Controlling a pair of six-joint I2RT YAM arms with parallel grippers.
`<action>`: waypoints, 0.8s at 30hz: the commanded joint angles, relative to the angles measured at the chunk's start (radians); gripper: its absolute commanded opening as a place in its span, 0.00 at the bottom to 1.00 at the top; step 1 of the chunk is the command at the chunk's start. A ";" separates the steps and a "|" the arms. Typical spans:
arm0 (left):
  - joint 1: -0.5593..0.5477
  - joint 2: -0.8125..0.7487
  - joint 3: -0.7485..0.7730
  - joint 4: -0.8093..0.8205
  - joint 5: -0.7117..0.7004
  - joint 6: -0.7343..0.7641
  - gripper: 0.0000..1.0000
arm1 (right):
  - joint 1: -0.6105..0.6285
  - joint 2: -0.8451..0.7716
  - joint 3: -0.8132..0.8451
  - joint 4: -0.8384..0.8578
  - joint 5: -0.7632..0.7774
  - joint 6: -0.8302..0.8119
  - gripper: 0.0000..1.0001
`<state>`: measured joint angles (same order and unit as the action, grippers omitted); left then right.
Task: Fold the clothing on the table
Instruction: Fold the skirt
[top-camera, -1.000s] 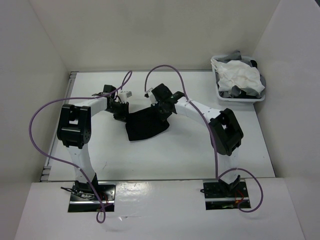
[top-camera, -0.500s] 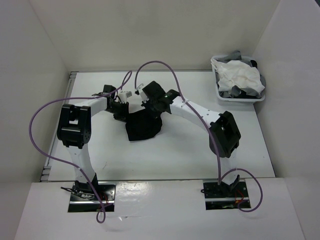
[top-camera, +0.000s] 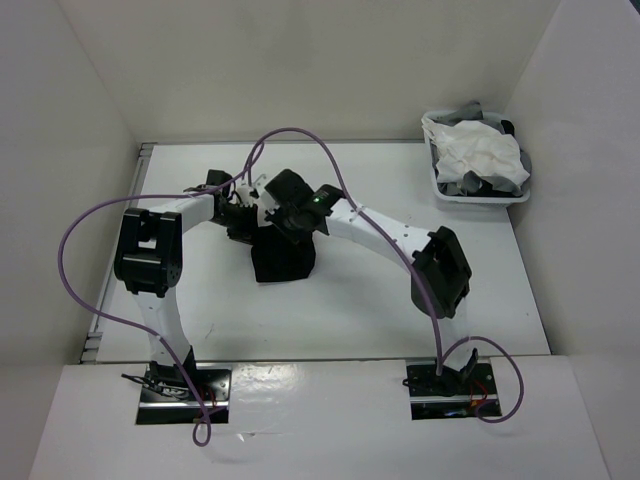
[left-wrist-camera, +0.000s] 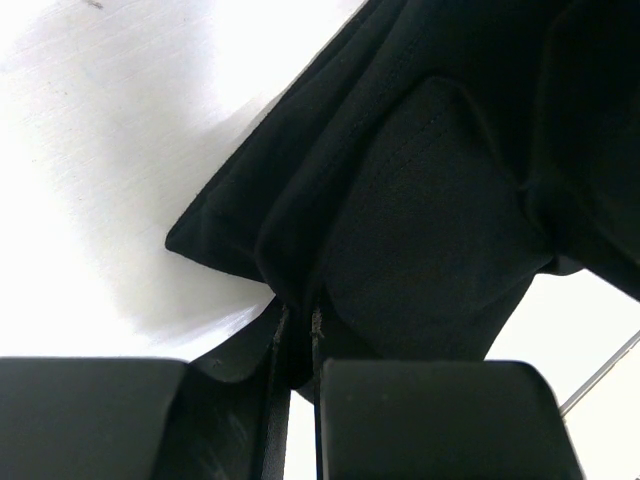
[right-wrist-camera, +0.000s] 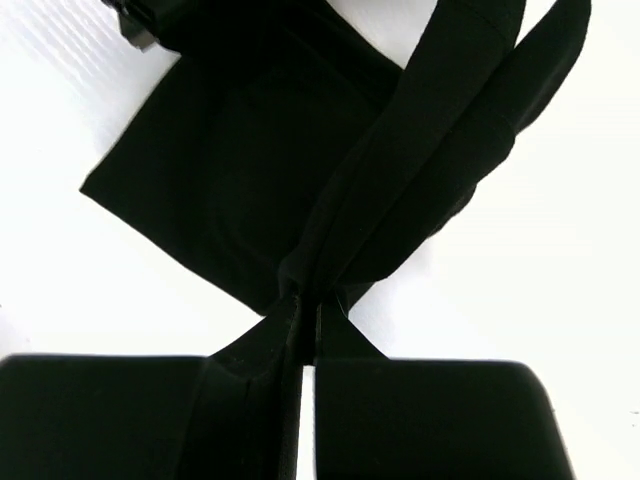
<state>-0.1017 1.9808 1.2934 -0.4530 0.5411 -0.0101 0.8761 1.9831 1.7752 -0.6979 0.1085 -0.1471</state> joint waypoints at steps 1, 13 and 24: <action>0.002 0.009 -0.002 -0.007 0.030 -0.013 0.00 | 0.029 0.023 0.073 -0.011 0.000 0.004 0.00; 0.002 0.009 -0.002 -0.007 0.039 -0.013 0.00 | 0.075 0.114 0.173 -0.048 -0.058 0.023 0.00; 0.002 0.009 -0.002 -0.007 0.039 -0.013 0.00 | 0.084 0.114 0.182 -0.075 -0.226 0.021 0.45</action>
<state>-0.1013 1.9808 1.2934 -0.4561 0.5488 -0.0120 0.9497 2.1044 1.9076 -0.7483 -0.0372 -0.1246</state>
